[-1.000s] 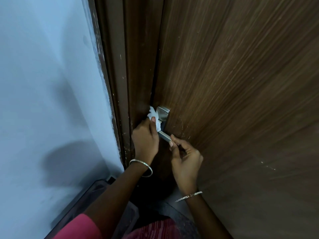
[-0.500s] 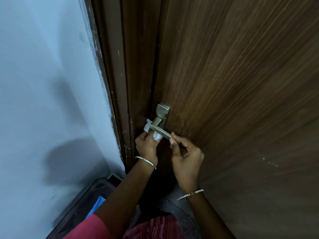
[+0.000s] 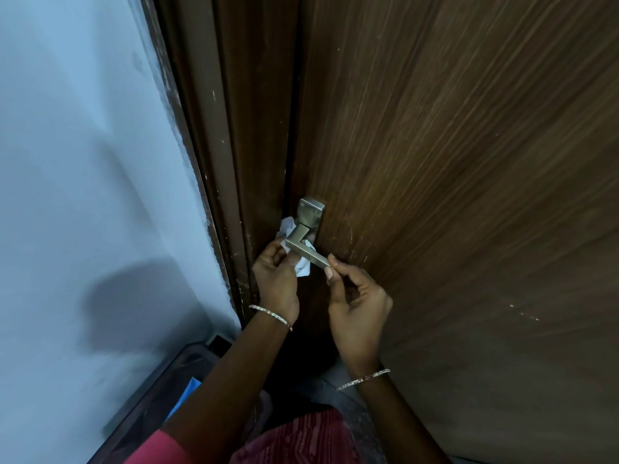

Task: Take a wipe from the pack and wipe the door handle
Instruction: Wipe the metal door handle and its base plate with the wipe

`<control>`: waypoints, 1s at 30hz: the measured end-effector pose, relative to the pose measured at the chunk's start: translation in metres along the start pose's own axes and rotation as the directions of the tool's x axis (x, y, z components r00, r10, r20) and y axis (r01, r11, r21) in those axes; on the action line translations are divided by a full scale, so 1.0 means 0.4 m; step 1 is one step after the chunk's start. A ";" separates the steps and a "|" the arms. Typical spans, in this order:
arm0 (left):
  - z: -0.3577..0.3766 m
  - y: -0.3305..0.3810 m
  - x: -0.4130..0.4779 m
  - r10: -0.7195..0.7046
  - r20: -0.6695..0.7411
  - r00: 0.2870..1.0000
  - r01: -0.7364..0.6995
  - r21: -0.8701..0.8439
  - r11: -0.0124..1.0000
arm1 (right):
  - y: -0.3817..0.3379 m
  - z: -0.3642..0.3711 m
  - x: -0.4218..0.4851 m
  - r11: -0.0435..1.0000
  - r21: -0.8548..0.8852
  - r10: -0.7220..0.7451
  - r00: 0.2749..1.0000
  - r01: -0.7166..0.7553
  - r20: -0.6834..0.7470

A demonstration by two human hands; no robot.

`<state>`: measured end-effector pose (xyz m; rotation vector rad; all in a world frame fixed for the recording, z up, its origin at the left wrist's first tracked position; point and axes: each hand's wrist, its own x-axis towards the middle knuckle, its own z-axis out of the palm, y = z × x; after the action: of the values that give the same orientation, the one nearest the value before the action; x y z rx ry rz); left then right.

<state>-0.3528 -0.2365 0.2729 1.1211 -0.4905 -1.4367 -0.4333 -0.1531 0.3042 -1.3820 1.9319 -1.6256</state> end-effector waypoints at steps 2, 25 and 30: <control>-0.008 0.002 -0.004 -0.033 0.061 0.998 0.033 -0.003 0.999 | 0.001 0.000 0.001 1.000 -0.005 -0.008 1.000 0.008 -0.004; -0.030 0.059 -0.086 -0.353 0.283 0.892 0.375 -0.026 0.926 | 0.048 -0.036 0.005 0.771 0.530 0.277 0.935 -0.354 0.221; -0.014 0.046 -0.134 -0.414 0.388 0.823 0.430 0.051 0.902 | 0.034 -0.055 0.012 0.441 0.643 0.542 0.757 -0.626 0.366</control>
<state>-0.3465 -0.1893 0.3042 0.9439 -0.5065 -2.0773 -0.4577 -0.1443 0.3015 -0.3598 1.1844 -1.6014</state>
